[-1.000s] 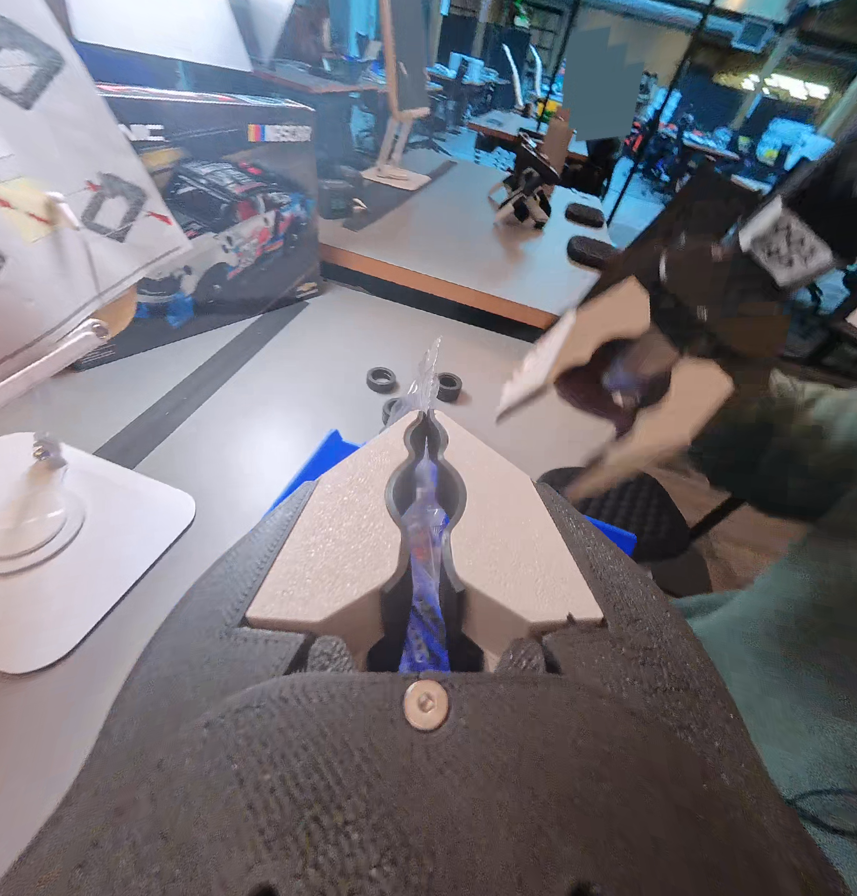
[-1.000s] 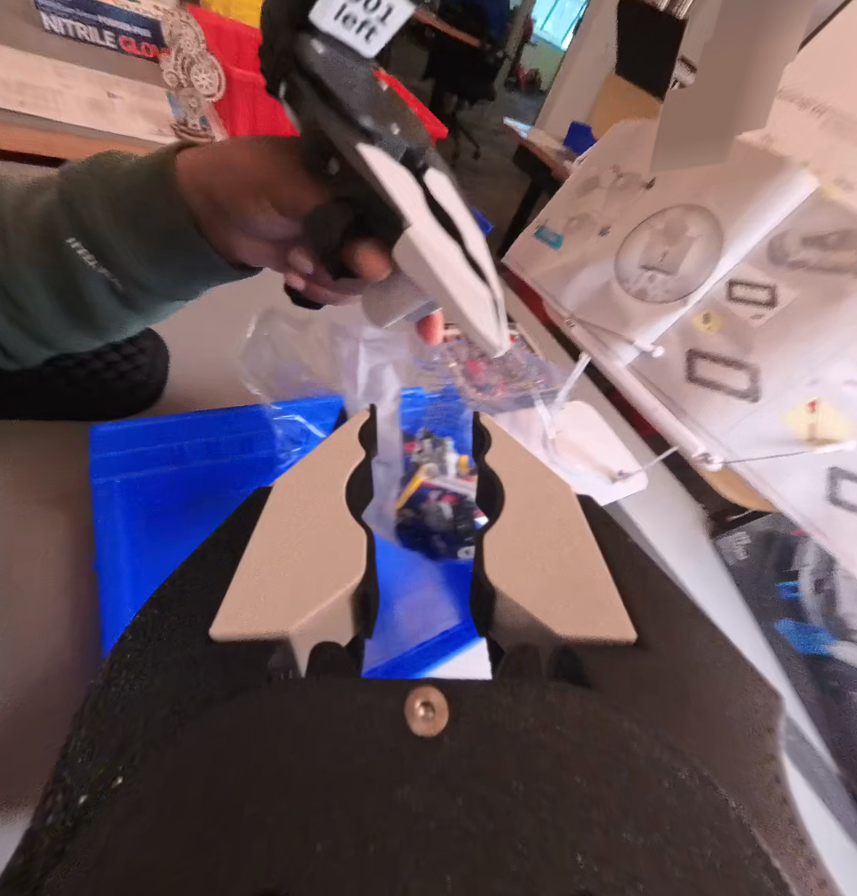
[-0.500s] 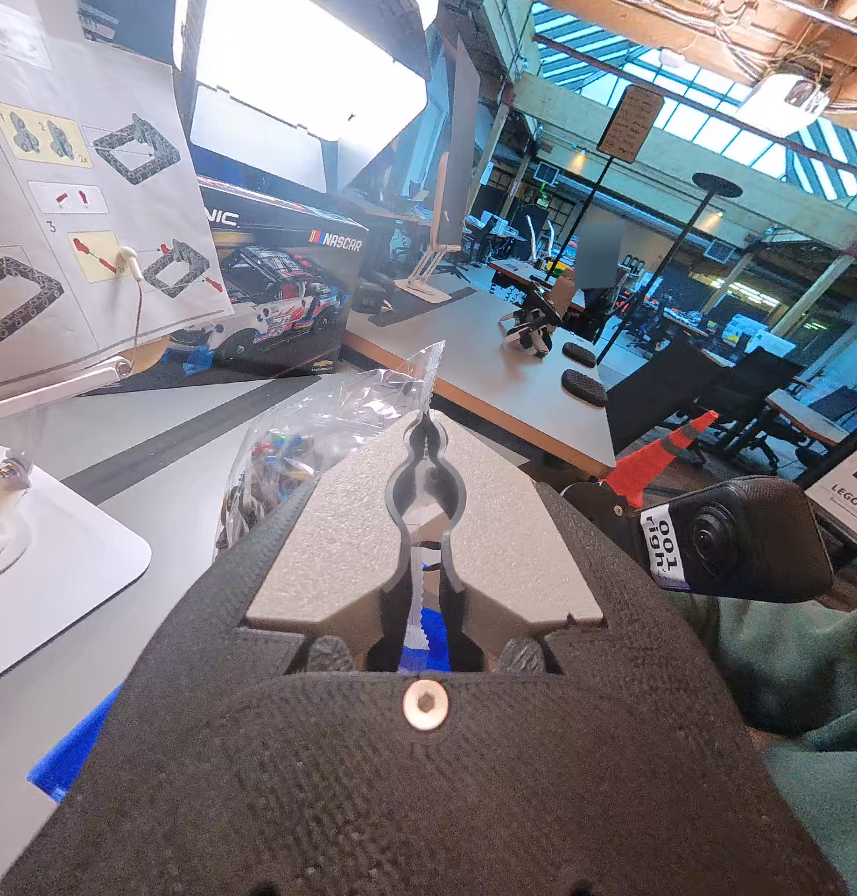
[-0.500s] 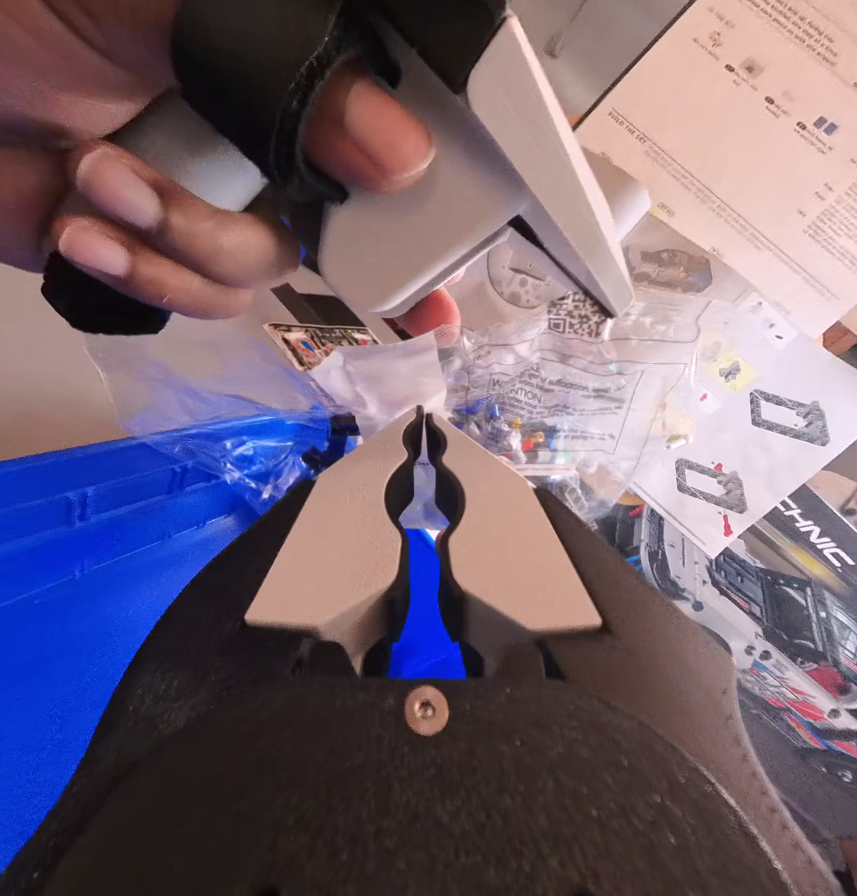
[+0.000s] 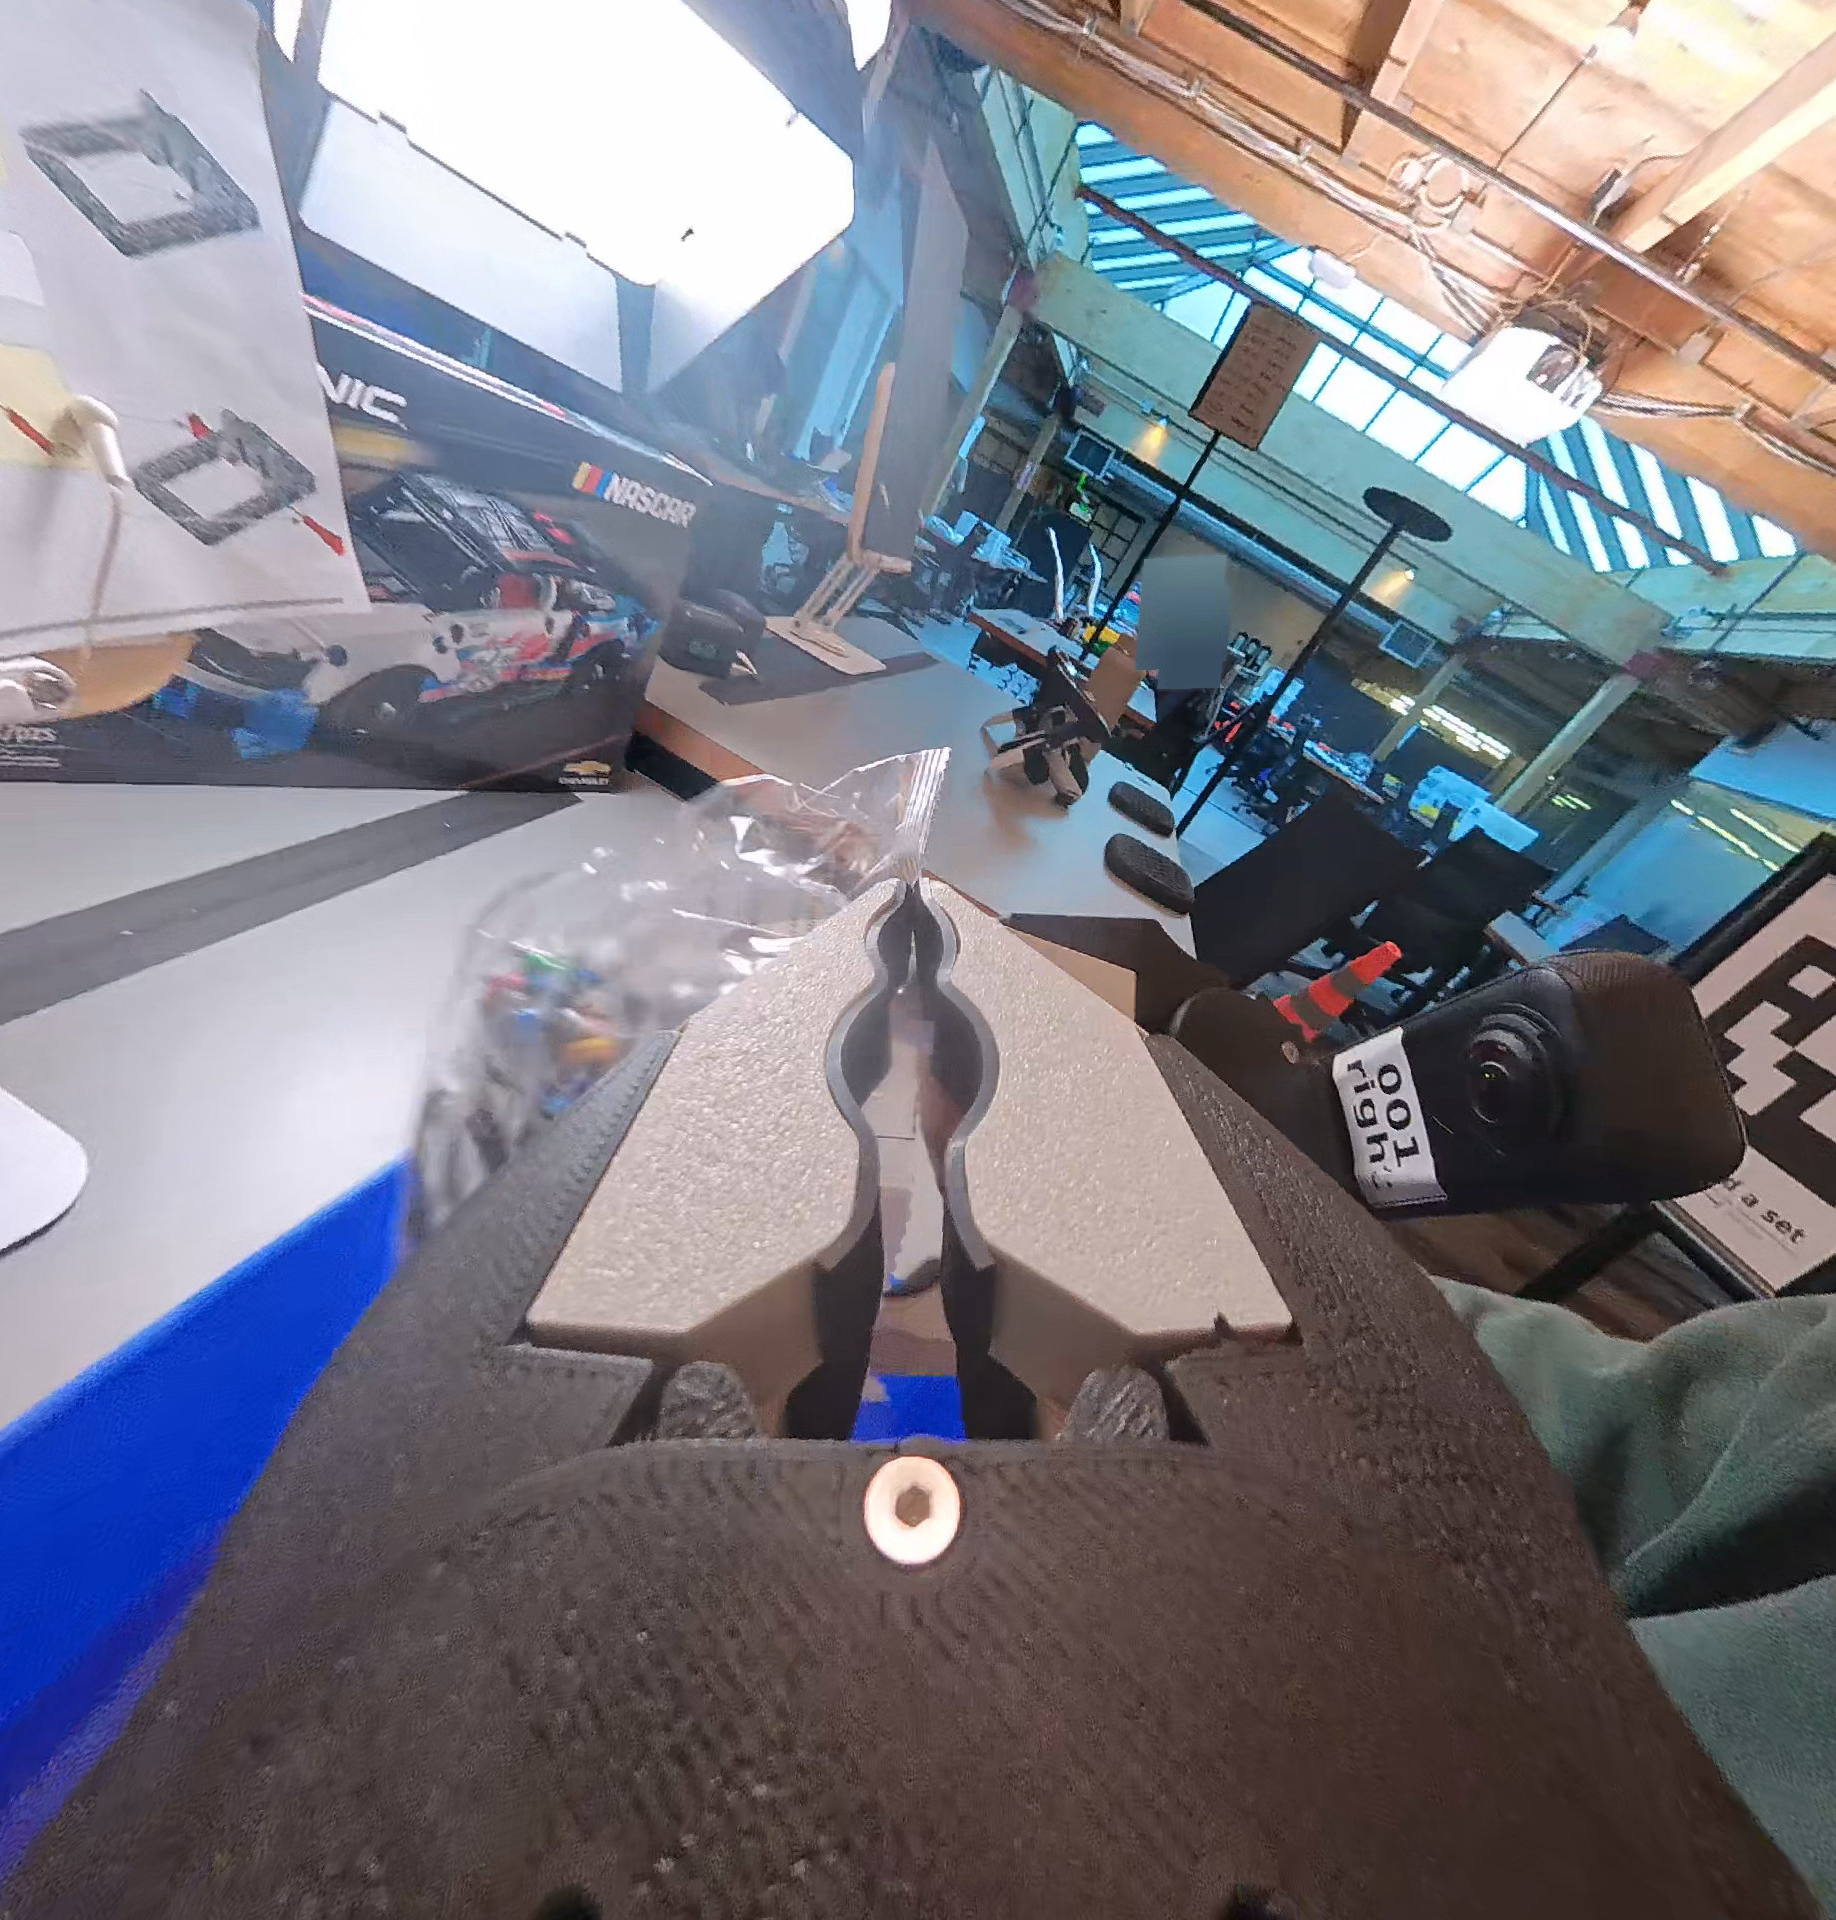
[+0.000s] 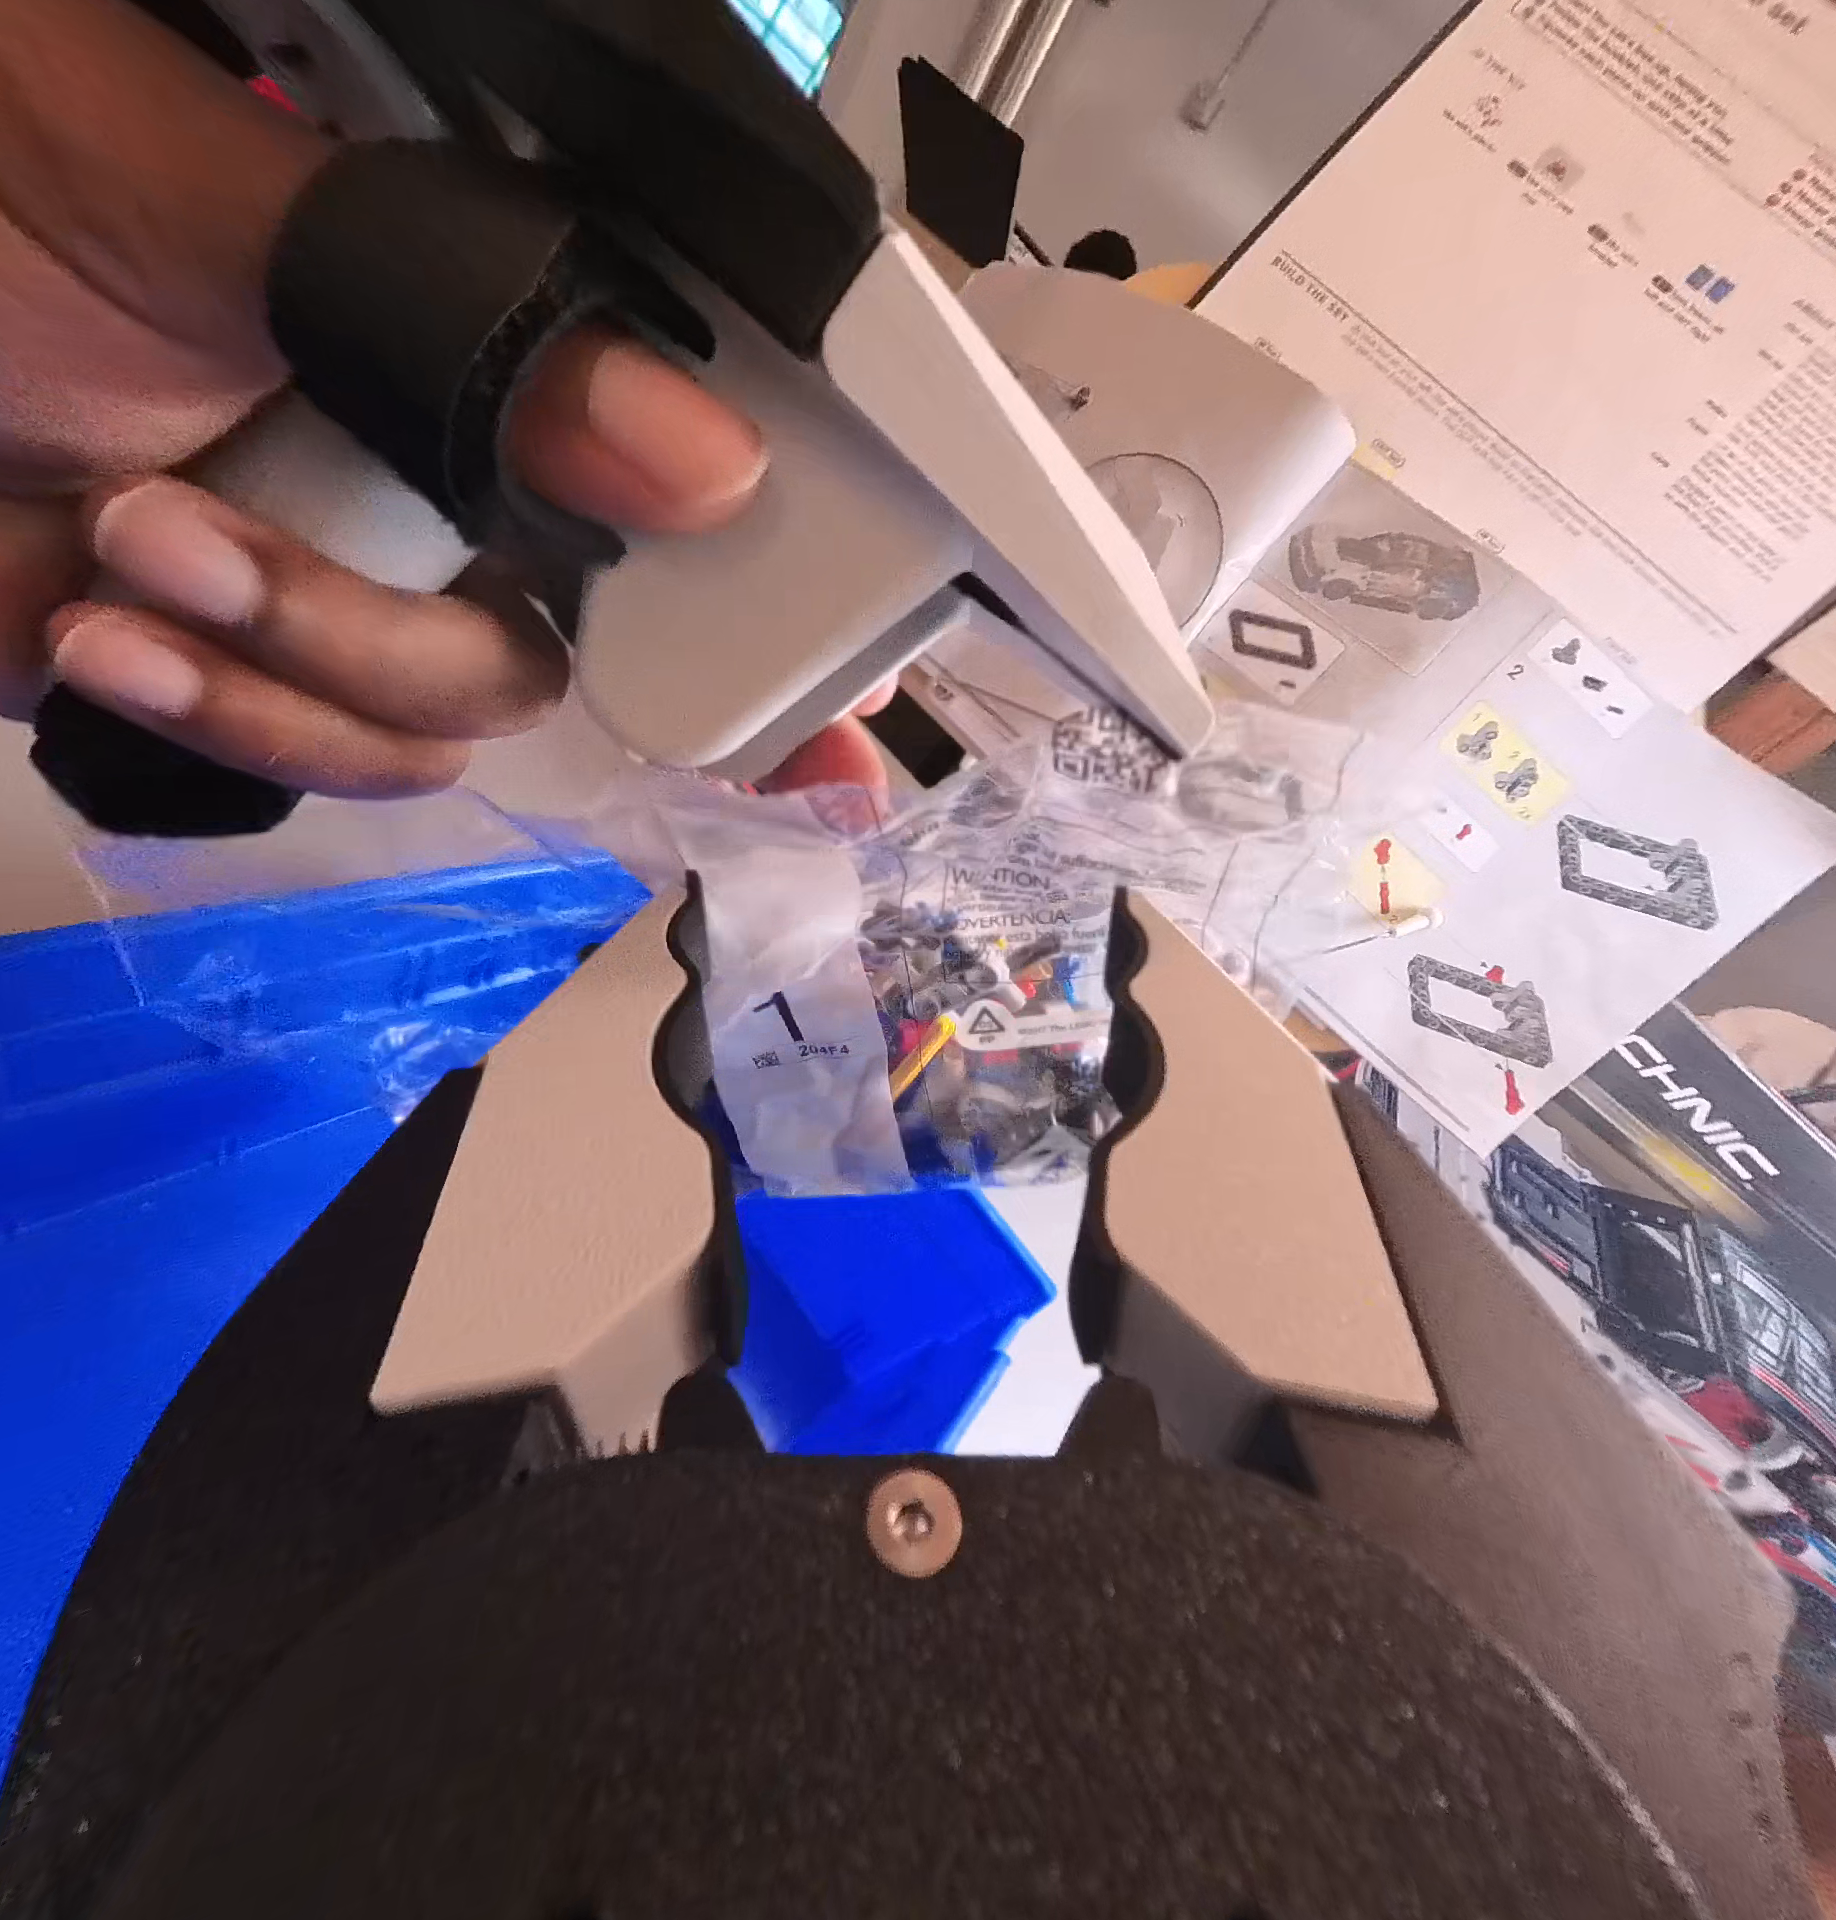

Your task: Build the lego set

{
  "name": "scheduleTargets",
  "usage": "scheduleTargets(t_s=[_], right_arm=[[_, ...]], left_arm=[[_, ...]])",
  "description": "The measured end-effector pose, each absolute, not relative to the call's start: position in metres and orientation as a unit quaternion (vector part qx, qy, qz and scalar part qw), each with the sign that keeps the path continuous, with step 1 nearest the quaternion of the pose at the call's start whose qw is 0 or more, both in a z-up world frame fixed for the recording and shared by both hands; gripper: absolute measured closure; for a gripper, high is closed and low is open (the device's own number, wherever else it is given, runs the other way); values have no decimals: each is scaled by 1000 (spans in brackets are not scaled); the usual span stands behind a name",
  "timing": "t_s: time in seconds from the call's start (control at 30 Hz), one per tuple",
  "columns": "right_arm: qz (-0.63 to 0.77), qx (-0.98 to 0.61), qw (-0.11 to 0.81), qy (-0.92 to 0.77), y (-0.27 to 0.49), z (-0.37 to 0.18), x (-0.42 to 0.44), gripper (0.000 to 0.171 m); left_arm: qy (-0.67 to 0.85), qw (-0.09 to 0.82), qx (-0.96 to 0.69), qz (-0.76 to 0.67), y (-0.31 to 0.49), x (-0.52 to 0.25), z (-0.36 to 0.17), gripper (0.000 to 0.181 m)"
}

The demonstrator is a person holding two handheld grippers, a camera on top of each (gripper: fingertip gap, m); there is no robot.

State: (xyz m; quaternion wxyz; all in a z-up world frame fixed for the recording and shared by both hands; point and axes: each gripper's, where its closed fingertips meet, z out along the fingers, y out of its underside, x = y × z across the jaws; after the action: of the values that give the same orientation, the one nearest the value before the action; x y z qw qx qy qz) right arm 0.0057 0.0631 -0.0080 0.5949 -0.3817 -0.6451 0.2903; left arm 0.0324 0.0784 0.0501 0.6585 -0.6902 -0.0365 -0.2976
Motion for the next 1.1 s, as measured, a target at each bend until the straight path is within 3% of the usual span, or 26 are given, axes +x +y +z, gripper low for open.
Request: scheduleTargets(t_s=[0.03, 0.1, 0.2, 0.53, 0.67, 0.8, 1.0, 1.1], right_arm=[[292, -380, 597, -644, 64, -8, 4, 110], [305, -368, 607, -635, 64, -3, 3, 149], [312, -326, 626, -636, 59, 6, 7, 171], [416, -281, 526, -686, 45, -9, 33, 171], [486, -243, 446, -711, 30, -19, 55, 171], [538, -219, 375, -722, 21, -22, 72, 171], [556, -231, 335, -725, 12, -35, 62, 171], [561, -242, 326, -722, 21, -45, 62, 171]], left_arm=[[-32, 655, -693, -298, 79, 37, 48, 181], [-21, 649, -699, -298, 80, 45, 46, 181], [-6, 650, -707, -278, 76, 46, 50, 181], [18, 647, -693, -319, 53, 37, 51, 177], [96, 656, -680, -312, 24, 26, 44, 147], [218, 596, -723, -272, -2, 43, -1, 118], [318, 573, -743, -138, 7, 78, -39, 148], [304, 552, -760, -159, 8, 73, -50, 178]])
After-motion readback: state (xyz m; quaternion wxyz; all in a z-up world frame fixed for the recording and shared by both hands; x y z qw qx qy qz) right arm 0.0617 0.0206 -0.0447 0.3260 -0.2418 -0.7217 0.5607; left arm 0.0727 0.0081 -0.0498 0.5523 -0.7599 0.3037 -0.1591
